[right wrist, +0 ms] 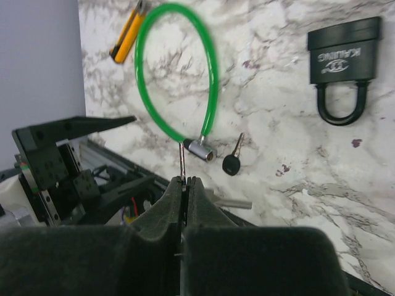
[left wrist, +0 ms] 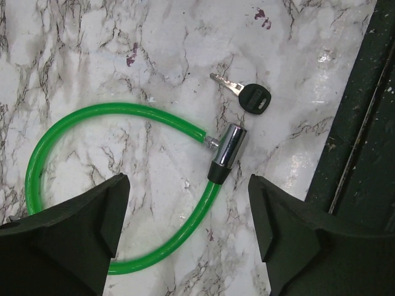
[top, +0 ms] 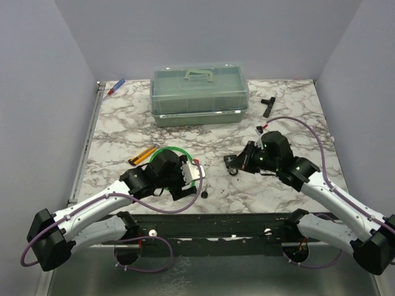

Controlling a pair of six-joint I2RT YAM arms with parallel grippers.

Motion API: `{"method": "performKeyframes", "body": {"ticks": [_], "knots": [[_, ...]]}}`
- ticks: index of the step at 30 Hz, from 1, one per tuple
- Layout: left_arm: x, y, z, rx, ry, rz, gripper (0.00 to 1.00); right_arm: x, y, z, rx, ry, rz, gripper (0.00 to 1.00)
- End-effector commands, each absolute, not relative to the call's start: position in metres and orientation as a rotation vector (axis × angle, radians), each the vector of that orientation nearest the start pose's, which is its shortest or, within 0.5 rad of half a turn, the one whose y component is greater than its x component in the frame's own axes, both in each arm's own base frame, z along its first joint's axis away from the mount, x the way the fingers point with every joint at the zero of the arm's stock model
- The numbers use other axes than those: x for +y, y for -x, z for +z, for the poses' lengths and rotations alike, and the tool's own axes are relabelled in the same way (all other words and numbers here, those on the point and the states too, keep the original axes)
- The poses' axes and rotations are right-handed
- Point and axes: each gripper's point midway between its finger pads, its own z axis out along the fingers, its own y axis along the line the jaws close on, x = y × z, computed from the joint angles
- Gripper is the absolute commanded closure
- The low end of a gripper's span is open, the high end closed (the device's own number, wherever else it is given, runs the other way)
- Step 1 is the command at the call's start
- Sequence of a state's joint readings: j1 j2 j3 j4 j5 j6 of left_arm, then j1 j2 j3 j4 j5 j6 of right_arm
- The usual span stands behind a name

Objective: Unlock with the key

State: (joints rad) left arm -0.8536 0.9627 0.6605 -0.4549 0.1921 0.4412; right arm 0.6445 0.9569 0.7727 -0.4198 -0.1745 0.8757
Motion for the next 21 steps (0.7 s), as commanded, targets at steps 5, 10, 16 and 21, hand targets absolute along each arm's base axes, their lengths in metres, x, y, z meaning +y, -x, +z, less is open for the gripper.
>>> {"method": "performKeyframes", "body": {"ticks": [5, 10, 16, 21], "knots": [[-0.213, -0.158, 0.095, 1.841, -1.532, -0.451, 0.13, 0.263, -0.181, 0.165, 2.440, 0.123, 1.274, 1.00], [-0.220, -0.163, 0.080, 1.894, -1.575, -0.449, 0.13, 0.268, -0.178, 0.151, 2.460, 0.125, 1.320, 1.00], [-0.223, -0.170, 0.053, 1.928, -1.673, -0.412, 0.15, 0.266, -0.175, 0.140, 2.477, 0.135, 1.328, 1.00], [-0.224, -0.174, 0.042, 1.916, -1.707, -0.394, 0.17, 0.266, -0.170, 0.132, 2.488, 0.150, 1.355, 1.00]]}}
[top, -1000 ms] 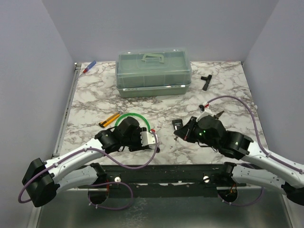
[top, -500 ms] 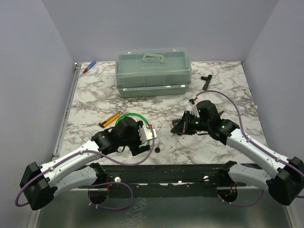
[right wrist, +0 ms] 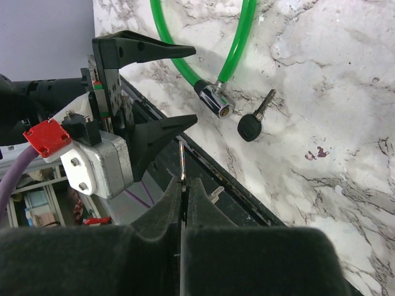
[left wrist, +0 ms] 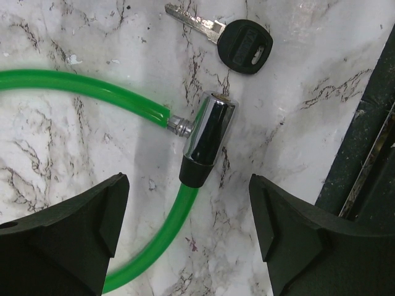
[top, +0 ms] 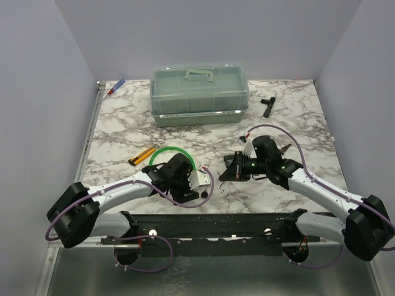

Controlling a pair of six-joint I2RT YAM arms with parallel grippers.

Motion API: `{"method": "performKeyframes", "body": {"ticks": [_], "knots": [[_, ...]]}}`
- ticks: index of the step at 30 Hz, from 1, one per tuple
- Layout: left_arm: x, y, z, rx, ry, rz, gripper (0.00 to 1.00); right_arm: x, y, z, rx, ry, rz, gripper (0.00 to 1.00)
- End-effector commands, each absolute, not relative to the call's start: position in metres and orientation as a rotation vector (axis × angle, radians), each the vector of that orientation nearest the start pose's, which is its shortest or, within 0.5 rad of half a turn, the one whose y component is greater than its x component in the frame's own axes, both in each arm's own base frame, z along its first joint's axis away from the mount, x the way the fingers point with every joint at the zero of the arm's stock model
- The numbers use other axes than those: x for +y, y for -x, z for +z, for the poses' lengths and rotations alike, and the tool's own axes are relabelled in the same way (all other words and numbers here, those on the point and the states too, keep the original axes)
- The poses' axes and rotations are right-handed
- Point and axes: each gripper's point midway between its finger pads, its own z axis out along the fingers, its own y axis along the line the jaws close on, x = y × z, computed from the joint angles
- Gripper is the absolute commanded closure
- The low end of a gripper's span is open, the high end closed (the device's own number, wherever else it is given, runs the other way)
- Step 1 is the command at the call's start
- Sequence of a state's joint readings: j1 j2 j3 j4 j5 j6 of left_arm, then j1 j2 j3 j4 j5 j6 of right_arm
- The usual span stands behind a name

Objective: Unlock with the key

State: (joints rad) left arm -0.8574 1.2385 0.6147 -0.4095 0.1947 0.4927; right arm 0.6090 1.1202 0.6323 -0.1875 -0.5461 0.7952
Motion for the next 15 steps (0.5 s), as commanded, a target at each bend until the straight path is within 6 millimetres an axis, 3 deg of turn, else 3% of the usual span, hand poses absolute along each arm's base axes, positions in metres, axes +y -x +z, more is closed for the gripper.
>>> {"method": "performKeyframes", "body": {"ticks": [1, 8, 15], "knots": [[-0.225, -0.173, 0.039, 1.915, -1.711, -0.399, 0.18, 0.267, -0.169, 0.131, 2.489, 0.151, 1.362, 1.00], [-0.233, -0.174, 0.030, 1.868, -1.733, -0.433, 0.24, 0.268, -0.166, 0.122, 2.501, 0.165, 1.391, 1.00], [-0.235, -0.165, 0.013, 1.893, -1.796, -0.476, 0.44, 0.266, -0.162, 0.122, 2.493, 0.198, 1.408, 1.00]]}}
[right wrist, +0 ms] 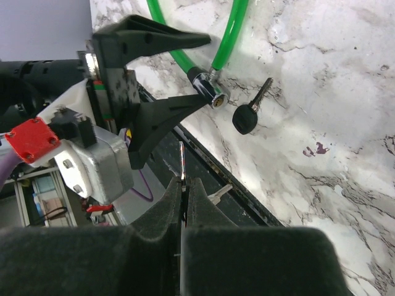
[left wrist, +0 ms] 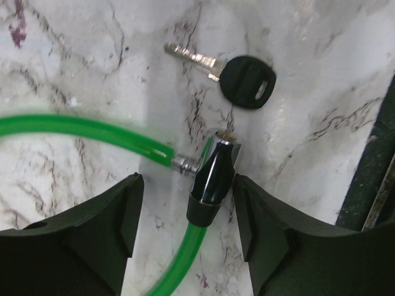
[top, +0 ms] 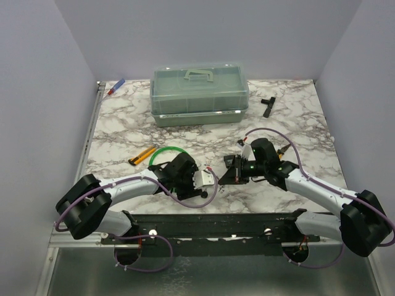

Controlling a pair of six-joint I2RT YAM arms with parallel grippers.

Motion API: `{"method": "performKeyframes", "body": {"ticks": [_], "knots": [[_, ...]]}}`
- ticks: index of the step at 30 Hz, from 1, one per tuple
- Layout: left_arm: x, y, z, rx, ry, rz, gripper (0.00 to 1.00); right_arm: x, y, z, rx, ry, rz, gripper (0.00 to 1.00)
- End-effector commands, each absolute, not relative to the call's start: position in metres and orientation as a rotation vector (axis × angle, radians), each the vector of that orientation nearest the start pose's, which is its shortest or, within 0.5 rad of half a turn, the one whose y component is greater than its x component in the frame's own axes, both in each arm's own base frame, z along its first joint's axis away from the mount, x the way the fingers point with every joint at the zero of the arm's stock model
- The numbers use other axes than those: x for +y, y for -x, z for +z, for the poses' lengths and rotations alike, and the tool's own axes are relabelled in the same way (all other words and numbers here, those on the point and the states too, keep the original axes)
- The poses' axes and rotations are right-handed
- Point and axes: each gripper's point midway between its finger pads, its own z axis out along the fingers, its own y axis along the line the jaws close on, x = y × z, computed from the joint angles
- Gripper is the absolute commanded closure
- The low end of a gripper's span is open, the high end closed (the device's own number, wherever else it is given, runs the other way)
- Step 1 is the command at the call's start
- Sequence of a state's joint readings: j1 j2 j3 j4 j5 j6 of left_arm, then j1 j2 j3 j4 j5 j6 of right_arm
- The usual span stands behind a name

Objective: Unlock with the key

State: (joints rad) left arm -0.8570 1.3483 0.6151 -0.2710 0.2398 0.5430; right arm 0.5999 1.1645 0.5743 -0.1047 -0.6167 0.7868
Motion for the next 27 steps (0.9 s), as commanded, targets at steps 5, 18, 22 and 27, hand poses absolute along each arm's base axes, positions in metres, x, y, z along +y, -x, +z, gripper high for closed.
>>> {"method": "performKeyframes", "body": {"ticks": [5, 18, 22, 27], "knots": [[-0.234, -0.159, 0.008, 1.861, -1.848, -0.470, 0.86, 0.265, -0.159, 0.119, 2.503, 0.215, 1.411, 1.00], [-0.223, -0.163, 0.079, 1.516, -1.823, -0.337, 1.00, 0.268, -0.130, 0.139, 2.407, 0.462, 1.599, 1.00], [-0.224, -0.156, 0.103, 1.357, -1.802, -0.342, 1.00, 0.271, -0.121, 0.140, 2.422, 0.495, 1.685, 1.00], [-0.224, -0.152, 0.121, 1.220, -1.763, -0.332, 1.00, 0.275, -0.109, 0.146, 2.398, 0.557, 1.782, 1.00]]}}
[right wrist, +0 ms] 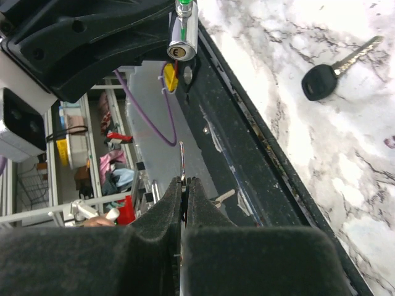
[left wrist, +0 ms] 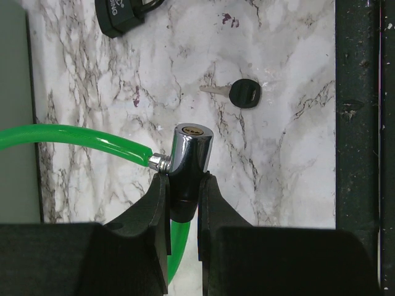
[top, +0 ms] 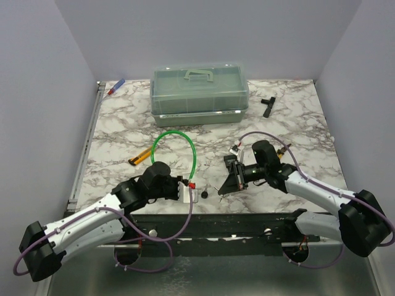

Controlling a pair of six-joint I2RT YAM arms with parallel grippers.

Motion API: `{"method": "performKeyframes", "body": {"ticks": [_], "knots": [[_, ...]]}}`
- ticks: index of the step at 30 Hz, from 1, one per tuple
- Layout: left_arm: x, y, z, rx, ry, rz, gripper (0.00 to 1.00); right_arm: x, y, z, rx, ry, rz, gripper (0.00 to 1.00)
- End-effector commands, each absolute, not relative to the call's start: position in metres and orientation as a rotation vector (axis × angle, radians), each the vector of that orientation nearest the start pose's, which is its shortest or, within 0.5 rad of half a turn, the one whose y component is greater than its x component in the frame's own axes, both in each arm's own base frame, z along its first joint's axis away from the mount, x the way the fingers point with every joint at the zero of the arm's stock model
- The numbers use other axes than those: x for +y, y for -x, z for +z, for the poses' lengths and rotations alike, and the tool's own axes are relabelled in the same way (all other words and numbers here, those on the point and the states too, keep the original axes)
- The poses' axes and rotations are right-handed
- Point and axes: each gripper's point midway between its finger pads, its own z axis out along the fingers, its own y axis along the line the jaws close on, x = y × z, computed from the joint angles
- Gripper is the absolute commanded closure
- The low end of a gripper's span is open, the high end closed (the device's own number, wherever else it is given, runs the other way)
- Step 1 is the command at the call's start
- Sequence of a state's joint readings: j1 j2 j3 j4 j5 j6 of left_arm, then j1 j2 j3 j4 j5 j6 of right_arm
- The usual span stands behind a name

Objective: Unlock with the key

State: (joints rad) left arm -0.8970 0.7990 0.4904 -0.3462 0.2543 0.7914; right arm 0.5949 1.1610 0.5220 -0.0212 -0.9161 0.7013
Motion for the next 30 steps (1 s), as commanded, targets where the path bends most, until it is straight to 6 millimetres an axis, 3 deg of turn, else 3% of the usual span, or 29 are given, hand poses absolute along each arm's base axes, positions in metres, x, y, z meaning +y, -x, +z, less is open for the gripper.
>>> {"method": "performKeyframes", "body": {"ticks": [1, 7, 12, 18, 30], "knots": [[-0.224, -0.151, 0.123, 1.208, -1.757, -0.334, 1.00, 0.276, -0.107, 0.147, 2.397, 0.576, 1.786, 1.00], [-0.236, -0.146, 0.133, 1.163, -1.723, -0.401, 1.00, 0.294, -0.101, 0.152, 2.402, 0.665, 1.827, 1.00], [-0.252, -0.138, 0.136, 1.178, -1.699, -0.525, 1.00, 0.311, -0.109, 0.149, 2.407, 0.694, 1.831, 1.00], [-0.252, -0.135, 0.135, 1.176, -1.698, -0.548, 1.00, 0.328, -0.118, 0.147, 2.402, 0.710, 1.815, 1.00], [-0.251, -0.134, 0.138, 1.167, -1.680, -0.547, 1.00, 0.330, -0.108, 0.137, 2.447, 0.711, 1.817, 1.00]]}}
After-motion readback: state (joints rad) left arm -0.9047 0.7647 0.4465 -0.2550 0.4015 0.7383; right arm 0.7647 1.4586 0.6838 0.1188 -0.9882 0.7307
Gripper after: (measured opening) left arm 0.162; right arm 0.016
